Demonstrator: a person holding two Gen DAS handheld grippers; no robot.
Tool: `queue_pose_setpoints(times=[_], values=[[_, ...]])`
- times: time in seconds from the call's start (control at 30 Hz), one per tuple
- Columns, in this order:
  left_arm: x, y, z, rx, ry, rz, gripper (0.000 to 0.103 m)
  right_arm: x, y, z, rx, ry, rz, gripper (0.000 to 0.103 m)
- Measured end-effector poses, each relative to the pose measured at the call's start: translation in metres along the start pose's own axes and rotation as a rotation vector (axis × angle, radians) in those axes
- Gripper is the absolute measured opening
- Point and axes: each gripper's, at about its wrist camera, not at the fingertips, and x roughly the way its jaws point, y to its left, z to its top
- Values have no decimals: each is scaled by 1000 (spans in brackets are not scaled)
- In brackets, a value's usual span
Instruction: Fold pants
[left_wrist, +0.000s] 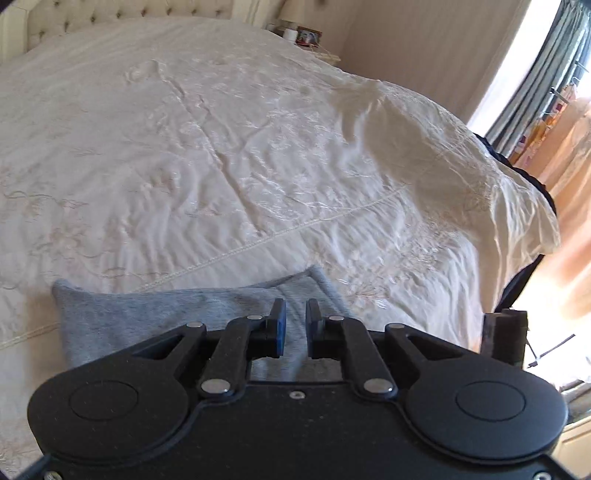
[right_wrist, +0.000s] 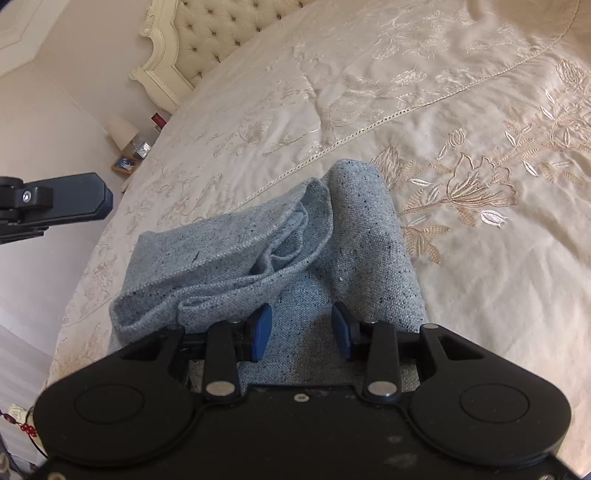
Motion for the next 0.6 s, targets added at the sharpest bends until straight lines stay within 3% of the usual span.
queue_pose_setpoints(times=[0.17,0.37,0.47,0.6], values=[[3,35,-23,-18,20,140,15,-6,-18,4,94,7,56,39],[42,49,-76,-14,163,113,16,-8,-51,7,315,27,163,39],[65,44,-92,-2,154,167,15,-11,-54,8,355,26,177,41],[59,32,-93,50,89,202,14,-14,-42,12,323,31,149,42]])
